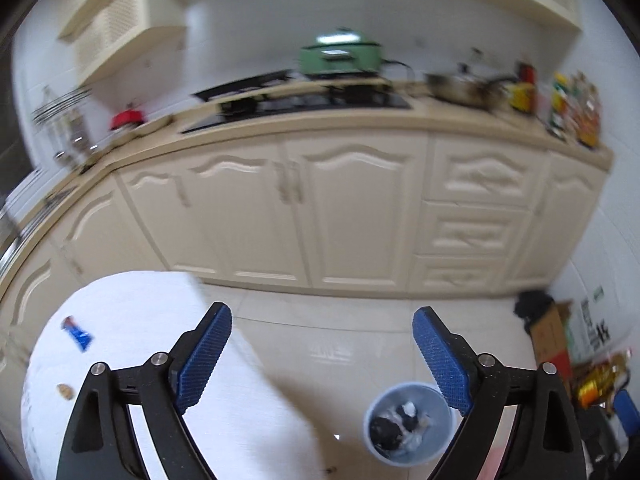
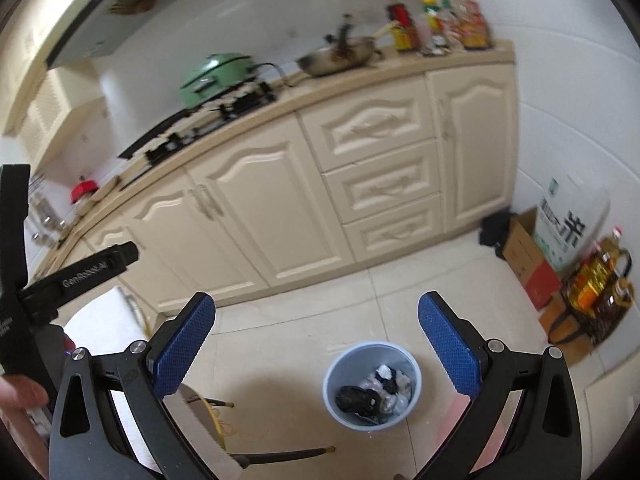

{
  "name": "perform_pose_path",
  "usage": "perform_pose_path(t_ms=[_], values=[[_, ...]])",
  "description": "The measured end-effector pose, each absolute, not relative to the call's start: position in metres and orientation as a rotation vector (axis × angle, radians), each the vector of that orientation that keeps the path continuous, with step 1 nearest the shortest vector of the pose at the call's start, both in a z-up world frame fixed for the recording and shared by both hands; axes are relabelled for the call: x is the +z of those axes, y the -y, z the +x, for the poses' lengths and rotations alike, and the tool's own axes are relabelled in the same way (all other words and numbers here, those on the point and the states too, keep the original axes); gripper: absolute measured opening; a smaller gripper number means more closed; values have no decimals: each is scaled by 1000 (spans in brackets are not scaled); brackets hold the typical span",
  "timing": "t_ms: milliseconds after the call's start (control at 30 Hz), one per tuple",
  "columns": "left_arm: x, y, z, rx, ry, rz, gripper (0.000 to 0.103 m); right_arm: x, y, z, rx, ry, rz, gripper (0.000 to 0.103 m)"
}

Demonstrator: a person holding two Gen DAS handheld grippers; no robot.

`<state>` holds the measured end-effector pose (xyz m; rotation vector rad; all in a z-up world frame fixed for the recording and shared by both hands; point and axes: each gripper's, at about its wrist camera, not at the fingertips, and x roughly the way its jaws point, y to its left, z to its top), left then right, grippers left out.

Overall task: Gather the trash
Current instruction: 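Move both open tools back over the table toward the remaining trash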

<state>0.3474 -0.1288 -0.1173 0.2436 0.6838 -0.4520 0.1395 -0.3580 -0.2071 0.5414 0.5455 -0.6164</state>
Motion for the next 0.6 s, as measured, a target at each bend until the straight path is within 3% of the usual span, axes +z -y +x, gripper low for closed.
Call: perform_pose_path(t_ms=[600], values=[[-98, -140, 328, -11, -842, 70, 95, -154, 214, 285, -93, -666, 260, 103]])
